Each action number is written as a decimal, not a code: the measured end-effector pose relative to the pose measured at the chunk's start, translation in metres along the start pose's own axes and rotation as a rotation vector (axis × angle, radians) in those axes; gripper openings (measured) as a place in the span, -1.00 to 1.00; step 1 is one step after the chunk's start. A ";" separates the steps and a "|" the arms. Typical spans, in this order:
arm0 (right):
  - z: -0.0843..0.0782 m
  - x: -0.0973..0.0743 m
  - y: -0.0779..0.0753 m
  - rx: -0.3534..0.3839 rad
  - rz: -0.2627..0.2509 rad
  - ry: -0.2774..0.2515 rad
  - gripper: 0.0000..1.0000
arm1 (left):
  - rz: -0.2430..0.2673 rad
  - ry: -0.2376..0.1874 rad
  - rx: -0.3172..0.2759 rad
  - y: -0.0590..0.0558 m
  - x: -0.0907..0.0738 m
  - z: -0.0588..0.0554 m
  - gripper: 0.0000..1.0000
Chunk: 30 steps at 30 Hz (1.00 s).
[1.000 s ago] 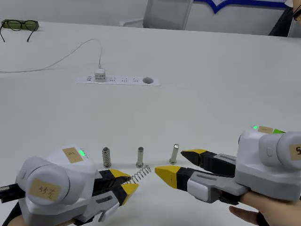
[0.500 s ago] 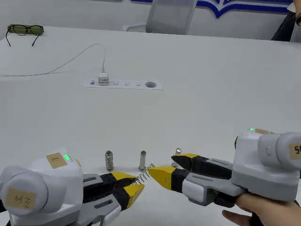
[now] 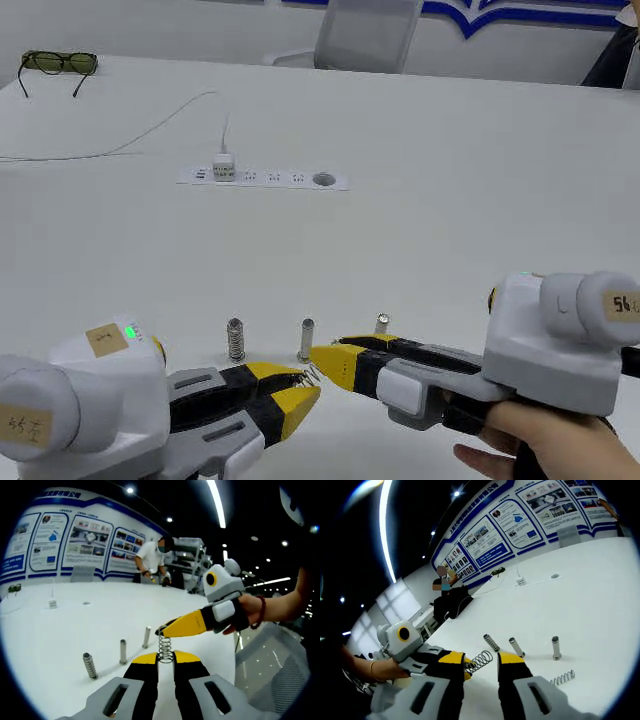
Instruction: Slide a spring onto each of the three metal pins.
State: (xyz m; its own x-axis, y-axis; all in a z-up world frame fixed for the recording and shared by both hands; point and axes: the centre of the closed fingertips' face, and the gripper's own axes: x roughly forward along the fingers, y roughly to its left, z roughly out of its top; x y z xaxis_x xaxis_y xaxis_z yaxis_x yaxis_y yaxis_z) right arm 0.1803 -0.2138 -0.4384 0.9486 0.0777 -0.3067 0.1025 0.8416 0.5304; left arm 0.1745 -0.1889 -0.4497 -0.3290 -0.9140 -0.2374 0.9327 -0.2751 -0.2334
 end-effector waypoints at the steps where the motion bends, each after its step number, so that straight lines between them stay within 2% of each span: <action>1: 0.000 0.000 0.001 0.008 0.005 -0.001 -0.49 | -0.002 -0.007 -0.001 0.000 0.000 0.002 -0.79; 8: 0.005 0.001 0.005 0.068 0.035 -0.025 -0.62 | -0.018 -0.039 -0.002 -0.005 0.000 0.010 -0.79; 13: 0.007 0.001 0.009 0.084 0.058 -0.034 -0.68 | -0.018 -0.036 0.013 -0.006 -0.001 0.010 -0.79; 15: 0.009 0.001 0.013 0.105 0.081 -0.043 -0.72 | -0.013 -0.029 0.024 -0.005 -0.002 0.010 -0.79; 19: 0.011 0.002 0.013 0.073 0.085 -0.051 -0.73 | -0.009 -0.024 0.036 -0.005 -0.003 0.011 -0.79; 24: 0.014 0.003 0.016 0.077 0.101 -0.065 -0.76 | 0.002 -0.017 0.052 -0.004 -0.003 0.013 -0.79; 30: 0.015 0.004 0.019 0.047 0.099 -0.062 -0.77 | 0.014 0.010 0.068 -0.003 -0.002 0.012 -0.78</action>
State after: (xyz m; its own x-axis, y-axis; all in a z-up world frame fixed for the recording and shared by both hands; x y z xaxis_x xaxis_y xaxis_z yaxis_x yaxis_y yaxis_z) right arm 0.1902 -0.2059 -0.4176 0.9714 0.1244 -0.2024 0.0203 0.8053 0.5925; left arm 0.1745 -0.1901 -0.4373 -0.3167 -0.9152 -0.2494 0.9451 -0.2820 -0.1651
